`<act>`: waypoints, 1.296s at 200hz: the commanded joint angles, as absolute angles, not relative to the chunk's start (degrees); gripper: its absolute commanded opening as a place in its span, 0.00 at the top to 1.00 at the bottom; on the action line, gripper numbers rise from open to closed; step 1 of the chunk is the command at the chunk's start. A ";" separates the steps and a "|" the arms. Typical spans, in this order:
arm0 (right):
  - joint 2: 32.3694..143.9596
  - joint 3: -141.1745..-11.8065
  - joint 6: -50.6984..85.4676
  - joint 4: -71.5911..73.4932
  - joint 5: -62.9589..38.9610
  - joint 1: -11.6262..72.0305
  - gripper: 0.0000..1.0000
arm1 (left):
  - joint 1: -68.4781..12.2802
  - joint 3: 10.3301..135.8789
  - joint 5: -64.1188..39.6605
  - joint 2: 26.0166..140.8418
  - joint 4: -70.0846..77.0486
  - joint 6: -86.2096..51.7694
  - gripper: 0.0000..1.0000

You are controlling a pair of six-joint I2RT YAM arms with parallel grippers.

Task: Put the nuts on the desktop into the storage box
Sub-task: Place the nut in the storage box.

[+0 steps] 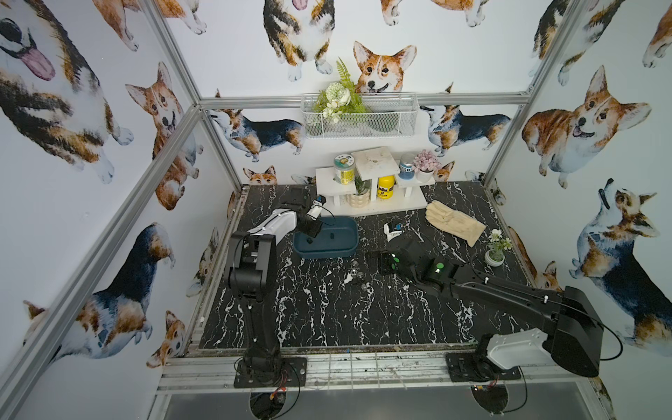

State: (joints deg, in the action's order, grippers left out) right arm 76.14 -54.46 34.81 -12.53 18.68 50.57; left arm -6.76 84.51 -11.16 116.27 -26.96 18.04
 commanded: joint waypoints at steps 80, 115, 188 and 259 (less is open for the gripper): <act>80.40 -57.88 36.58 -19.16 20.43 50.54 0.00 | -7.47 88.27 -7.30 120.84 -31.31 14.17 0.67; 83.87 -60.48 36.96 -22.80 21.91 50.57 0.00 | -7.43 87.41 -8.03 118.04 -31.97 14.69 0.61; 88.80 -66.05 40.42 -33.57 31.31 50.70 0.00 | -7.38 85.25 -13.11 108.28 -34.76 15.59 0.54; 81.65 -58.89 40.50 -22.94 10.30 47.10 0.00 | -7.38 76.98 -21.89 90.53 -38.12 20.50 0.54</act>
State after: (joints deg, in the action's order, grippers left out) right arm 81.89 -58.65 38.00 -26.09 20.71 47.72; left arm -7.51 79.33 -17.67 95.50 -36.47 17.85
